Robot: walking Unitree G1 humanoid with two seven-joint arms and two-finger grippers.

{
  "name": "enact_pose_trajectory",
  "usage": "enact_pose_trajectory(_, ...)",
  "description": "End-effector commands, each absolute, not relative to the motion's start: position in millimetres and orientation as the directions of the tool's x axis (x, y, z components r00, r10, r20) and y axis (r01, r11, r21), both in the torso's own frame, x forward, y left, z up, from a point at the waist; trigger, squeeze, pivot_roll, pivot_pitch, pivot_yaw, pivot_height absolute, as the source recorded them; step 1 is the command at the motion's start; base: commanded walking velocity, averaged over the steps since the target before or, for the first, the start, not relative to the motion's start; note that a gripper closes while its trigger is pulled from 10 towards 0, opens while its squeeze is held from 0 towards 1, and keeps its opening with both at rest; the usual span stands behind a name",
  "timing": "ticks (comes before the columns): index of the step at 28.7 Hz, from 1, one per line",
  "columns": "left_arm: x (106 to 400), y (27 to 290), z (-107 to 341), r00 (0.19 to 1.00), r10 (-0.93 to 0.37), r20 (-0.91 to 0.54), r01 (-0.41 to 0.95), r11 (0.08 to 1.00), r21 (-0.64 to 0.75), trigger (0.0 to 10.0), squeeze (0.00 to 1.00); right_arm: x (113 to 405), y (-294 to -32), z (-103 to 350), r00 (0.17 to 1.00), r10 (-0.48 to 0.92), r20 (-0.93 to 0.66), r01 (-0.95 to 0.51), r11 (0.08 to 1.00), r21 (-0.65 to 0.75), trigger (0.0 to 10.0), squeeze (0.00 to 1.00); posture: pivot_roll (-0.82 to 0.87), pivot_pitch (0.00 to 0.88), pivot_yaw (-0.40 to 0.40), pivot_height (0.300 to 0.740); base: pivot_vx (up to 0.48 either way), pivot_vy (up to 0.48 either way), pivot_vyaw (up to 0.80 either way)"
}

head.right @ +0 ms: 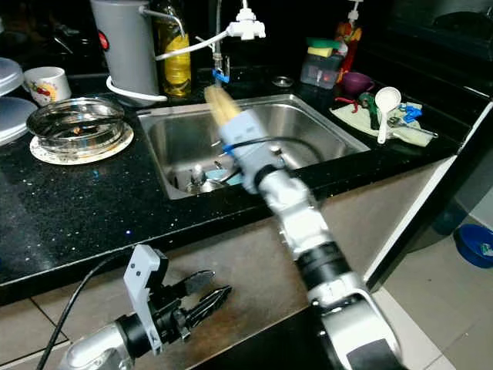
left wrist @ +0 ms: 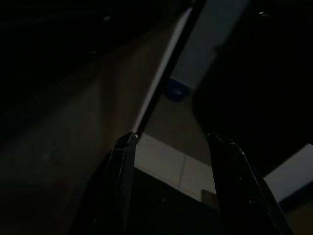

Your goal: Kitchen organization

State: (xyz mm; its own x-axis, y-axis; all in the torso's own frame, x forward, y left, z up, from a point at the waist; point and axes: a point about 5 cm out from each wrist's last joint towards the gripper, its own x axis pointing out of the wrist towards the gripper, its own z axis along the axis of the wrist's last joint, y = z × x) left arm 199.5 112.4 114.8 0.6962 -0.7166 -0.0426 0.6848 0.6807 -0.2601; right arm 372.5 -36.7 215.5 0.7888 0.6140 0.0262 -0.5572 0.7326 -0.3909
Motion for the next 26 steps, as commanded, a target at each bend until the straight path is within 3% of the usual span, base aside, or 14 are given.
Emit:
enact_pose_trajectory(1, 199, 110, 118, 0.702, -0.711, -0.032, 0.684, 0.687, -0.246, 10.0, 0.0, 374, -34, 198, 0.782, 0.621, -0.052, -0.587, 0.707, -0.395, 10.0, 0.0, 0.14, 0.0, -0.122, 0.74, 0.0, 0.0, 0.0)
enact_pose_trajectory(7, 197, 109, 118, 0.709, -0.705, -0.032, 0.678, 0.693, -0.246, 10.0, 0.0, 380, -26, 169, 0.803, 0.55, -0.229, -0.587, 0.667, -0.458, 10.0, 0.0, 0.14, 0.0, -0.122, 0.74, 0.0, 0.0, 0.0)
enact_pose_trajectory(16, 193, 109, 120, 0.72, -0.694, -0.03, 0.666, 0.701, -0.254, 10.0, 0.0, 392, -38, 166, 0.873, 0.387, -0.296, -0.486, 0.737, -0.47, 10.0, 0.0, 0.15, 0.0, -0.125, 0.74, 0.0, 0.0, 0.0)
enact_pose_trajectory(17, 193, 110, 119, 0.721, -0.693, -0.03, 0.665, 0.702, -0.255, 10.0, 0.0, 393, -40, 168, 0.88, 0.375, -0.292, -0.473, 0.751, -0.461, 10.0, 0.12, 0.15, 0.0, -0.125, 0.74, 0.0, 0.0, 0.0)
enact_pose_trajectory(18, 193, 110, 119, 0.721, -0.693, -0.03, 0.665, 0.702, -0.255, 10.0, 0.0, 393, -40, 168, 0.88, 0.375, -0.292, -0.473, 0.751, -0.461, 10.0, 0.12, 0.15, 0.0, -0.125, 0.74, 0.0, 0.0, 0.0)
enact_pose_trajectory(19, 193, 110, 119, 0.721, -0.692, -0.03, 0.664, 0.703, -0.256, 10.0, 0.0, 395, -42, 171, 0.888, 0.365, -0.278, -0.456, 0.773, -0.442, 10.0, 0.96, 0.15, 0.0, -0.125, 0.74, 0.0, 0.0, 0.0)
enact_pose_trajectory(21, 193, 111, 119, 0.722, -0.691, -0.029, 0.662, 0.703, -0.258, 10.0, 0.0, 399, -46, 180, 0.907, 0.367, -0.205, -0.417, 0.849, -0.325, 10.0, 1.0, 0.15, 0.0, -0.123, 0.74, 0.0, 0.0, 0.0)
enact_pose_trajectory(22, 193, 111, 119, 0.722, -0.691, -0.029, 0.662, 0.703, -0.258, 10.0, 0.0, 399, -46, 180, 0.907, 0.367, -0.205, -0.417, 0.849, -0.325, 10.0, 1.0, 0.15, 0.0, -0.123, 0.74, 0.0, 0.0, 0.0)
enact_pose_trajectory(26, 195, 111, 118, 0.724, -0.689, -0.028, 0.662, 0.706, -0.253, 10.0, 0.0, 401, -52, 197, 0.906, 0.421, -0.047, -0.424, 0.902, -0.08, 10.0, 1.0, 0.15, 0.0, -0.121, 0.74, 0.0, 0.0, 0.0)
